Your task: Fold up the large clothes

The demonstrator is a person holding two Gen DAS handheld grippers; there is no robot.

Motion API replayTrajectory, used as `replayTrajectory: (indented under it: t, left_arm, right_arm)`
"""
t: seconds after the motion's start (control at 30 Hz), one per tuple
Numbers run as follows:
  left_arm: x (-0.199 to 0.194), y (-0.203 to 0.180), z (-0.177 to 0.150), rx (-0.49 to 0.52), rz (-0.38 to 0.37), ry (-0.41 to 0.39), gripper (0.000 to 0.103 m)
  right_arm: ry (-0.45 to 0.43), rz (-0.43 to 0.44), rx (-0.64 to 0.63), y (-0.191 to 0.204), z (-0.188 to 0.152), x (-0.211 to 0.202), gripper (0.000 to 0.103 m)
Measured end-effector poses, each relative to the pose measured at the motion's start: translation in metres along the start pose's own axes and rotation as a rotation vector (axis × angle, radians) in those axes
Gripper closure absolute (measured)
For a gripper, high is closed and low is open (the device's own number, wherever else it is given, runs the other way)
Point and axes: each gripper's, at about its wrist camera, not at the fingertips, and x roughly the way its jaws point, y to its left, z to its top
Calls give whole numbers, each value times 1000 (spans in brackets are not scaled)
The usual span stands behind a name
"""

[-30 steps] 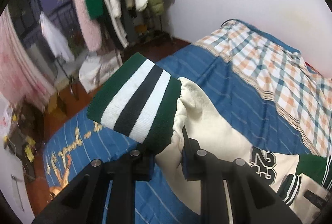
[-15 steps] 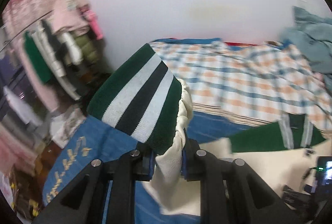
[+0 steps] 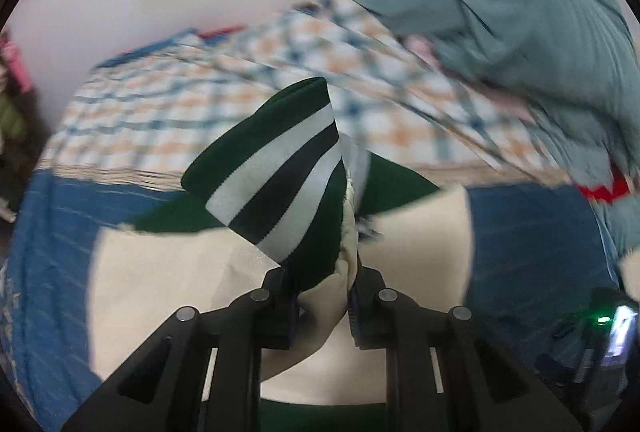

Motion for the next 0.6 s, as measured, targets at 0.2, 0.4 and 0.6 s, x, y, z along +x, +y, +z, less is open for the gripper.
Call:
replayTrajectory:
  t: [0.2, 0.4, 0.6]
  left_arm:
    - [45, -74, -23, 101, -1, 87, 86]
    - [78, -94, -51, 218, 44, 167, 55]
    - [58, -82, -52, 143, -3, 149, 16]
  right_arm:
    - [37, -46, 93, -99, 11, 9, 17]
    - [78, 49, 107, -141, 8, 14, 17]
    - [102, 195, 68, -147, 13, 1, 17]
